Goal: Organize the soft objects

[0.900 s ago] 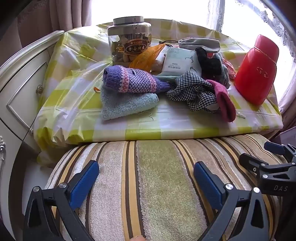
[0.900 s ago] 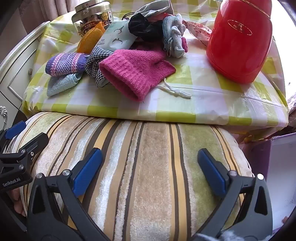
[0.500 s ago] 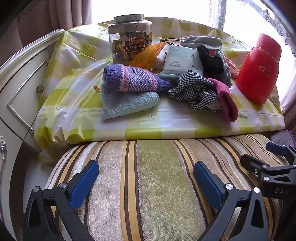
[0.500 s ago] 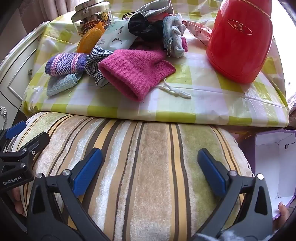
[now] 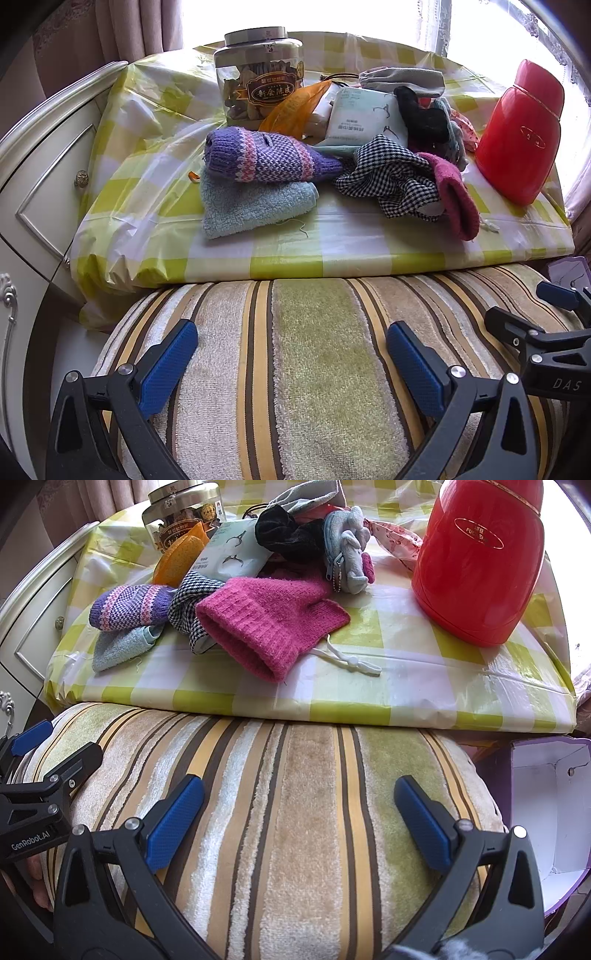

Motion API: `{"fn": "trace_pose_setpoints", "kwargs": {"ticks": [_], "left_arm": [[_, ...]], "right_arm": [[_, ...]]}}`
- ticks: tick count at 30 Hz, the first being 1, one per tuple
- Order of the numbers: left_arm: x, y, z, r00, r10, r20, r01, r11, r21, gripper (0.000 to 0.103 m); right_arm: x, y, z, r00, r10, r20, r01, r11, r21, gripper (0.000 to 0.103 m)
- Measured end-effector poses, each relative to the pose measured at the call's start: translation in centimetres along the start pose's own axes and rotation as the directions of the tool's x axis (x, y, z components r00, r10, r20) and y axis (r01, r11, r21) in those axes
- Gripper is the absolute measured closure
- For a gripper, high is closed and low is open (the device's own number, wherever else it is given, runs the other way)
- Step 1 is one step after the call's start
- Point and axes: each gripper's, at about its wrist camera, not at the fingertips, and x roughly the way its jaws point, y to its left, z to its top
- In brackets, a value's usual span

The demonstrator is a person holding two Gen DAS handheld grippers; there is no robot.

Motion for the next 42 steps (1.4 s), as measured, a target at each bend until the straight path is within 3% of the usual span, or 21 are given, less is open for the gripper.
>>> {"fn": "trace_pose_setpoints", "kwargs": {"ticks": [18, 25, 32, 42], "left_arm": [[0.1, -0.2, 0.5, 1.0, 0.003, -0.012, -0.003, 1.0, 0.003, 0.0], [0.2, 0.3, 1.0, 0.999, -0.024, -0.023, 0.024, 0.999, -0.023, 0.0], [0.1, 1.6, 2.5, 0.995, -0.104, 0.001, 0.104, 0.989, -0.106, 0.0], [1.5, 3.4, 7.3, 0.994, -0.099, 0.05, 0.107, 0.976, -0.19, 0.006]], "right_arm": [[0.3, 0.5, -0.2, 1.0, -0.018, 0.005, 0.018, 1.0, -0.018, 0.0], [0.3, -0.5, 0.9, 0.996, 0.056, -0.064, -0.058, 0.998, -0.027, 0.0], [-0.3, -1.7, 2.9, 0.996, 0.094, -0.005, -0.094, 0.995, 0.025, 0.0], [0.1, -0.5, 5.9, 0.991, 0.116, 0.063, -0.117, 0.993, 0.001, 0.0]]}}
